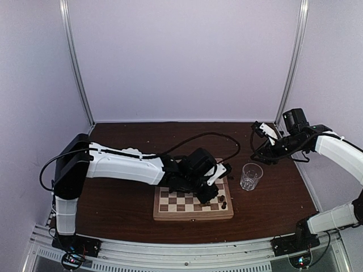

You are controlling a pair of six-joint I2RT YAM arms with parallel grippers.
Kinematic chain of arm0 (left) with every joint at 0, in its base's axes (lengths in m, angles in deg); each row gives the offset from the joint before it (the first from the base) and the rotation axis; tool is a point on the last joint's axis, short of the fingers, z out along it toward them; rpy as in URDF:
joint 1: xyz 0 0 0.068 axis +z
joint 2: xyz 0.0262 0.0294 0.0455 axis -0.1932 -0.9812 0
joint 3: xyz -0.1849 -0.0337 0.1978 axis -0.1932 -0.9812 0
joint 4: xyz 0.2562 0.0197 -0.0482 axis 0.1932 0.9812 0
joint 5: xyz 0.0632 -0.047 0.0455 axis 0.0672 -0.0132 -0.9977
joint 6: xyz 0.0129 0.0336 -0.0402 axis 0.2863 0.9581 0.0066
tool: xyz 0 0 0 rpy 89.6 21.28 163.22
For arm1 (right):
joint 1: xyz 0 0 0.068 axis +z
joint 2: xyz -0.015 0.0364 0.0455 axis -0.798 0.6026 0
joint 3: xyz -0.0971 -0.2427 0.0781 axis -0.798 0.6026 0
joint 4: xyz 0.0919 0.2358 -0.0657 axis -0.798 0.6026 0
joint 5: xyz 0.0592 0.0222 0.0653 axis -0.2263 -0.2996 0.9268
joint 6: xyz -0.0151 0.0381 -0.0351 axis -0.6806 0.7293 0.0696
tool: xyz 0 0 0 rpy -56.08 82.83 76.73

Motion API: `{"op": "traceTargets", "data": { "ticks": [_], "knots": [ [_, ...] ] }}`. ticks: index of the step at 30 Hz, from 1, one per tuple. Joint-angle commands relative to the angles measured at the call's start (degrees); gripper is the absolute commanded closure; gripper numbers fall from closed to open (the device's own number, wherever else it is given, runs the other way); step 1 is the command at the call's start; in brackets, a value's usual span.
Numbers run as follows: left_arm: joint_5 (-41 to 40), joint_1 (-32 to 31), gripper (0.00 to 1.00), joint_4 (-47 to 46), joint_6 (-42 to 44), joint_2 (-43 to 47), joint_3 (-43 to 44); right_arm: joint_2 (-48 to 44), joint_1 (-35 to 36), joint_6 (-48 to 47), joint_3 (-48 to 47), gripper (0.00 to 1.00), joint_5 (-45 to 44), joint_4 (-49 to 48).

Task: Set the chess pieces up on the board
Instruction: Place the pawn on b7.

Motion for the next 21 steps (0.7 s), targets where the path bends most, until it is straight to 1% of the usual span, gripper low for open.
{"op": "traceTargets", "data": {
  "ticks": [1,16,21],
  "knots": [
    [-4.42,-0.26,0.97,-2.26,-0.53,-2.20,3.08,0.07,-0.23,-0.92,0.65,0.60,-0.82,-0.84],
    [-2.48,-0.26,0.97,-2.55,-1.34,-5.68,4.41,1.28,-0.23,-1.22,0.49,0.60,-0.76,-0.83],
    [-2.48,-0.26,0.98,-2.78,-1.74,-5.82,3.59,1.39,-0.19,-1.27,0.57,0.60,-0.85,-0.79]
  ]
}}
